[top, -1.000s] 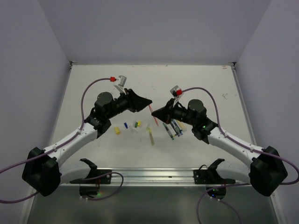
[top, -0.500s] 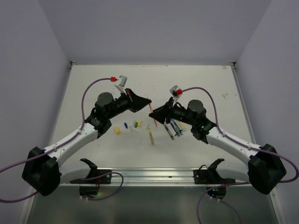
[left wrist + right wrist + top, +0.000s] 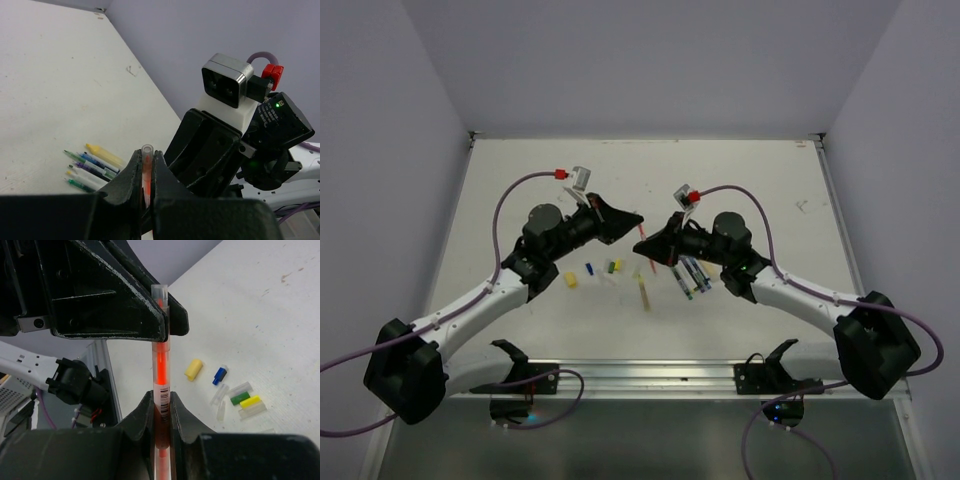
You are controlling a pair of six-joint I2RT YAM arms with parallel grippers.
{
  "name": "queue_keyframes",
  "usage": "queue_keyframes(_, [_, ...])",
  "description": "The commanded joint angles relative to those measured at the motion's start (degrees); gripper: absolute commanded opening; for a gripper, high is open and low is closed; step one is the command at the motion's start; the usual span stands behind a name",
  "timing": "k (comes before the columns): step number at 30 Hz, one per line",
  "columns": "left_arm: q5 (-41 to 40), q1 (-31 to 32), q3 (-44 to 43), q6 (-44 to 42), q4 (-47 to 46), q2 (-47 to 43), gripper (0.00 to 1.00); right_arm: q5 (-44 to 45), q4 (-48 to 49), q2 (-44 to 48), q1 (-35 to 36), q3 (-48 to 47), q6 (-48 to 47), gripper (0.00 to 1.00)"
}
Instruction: Open the pen caps
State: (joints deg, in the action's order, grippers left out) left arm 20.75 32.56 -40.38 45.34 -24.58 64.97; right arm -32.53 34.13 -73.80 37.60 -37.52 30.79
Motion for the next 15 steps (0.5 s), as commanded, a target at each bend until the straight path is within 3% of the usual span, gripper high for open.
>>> queue_keyframes(1, [-8.6, 0.1, 0.7, -3.0, -2.8, -0.5, 0.0, 3.4, -4.2, 3.2, 0.3, 0.0, -3.0, 0.0])
queue_keyframes(6, [-24.1, 2.0, 0.3, -4.6, -3.1, -0.7, 0.0, 17.9, -19.9, 6.5, 1.3, 0.8, -10.2, 0.0])
queue_keyframes(10, [-36.3, 6.5, -0.4, -4.6, -8.4, -0.1, 0.0, 24.7, -23.4, 7.4, 2.0, 2.9, -8.8, 0.0])
queue_keyframes(15, [-42.8, 7.2, 0.5, 0.4, -12.9, -0.3, 0.0, 26.2, -23.2, 8.7, 2.3, 6.0, -7.2, 0.0])
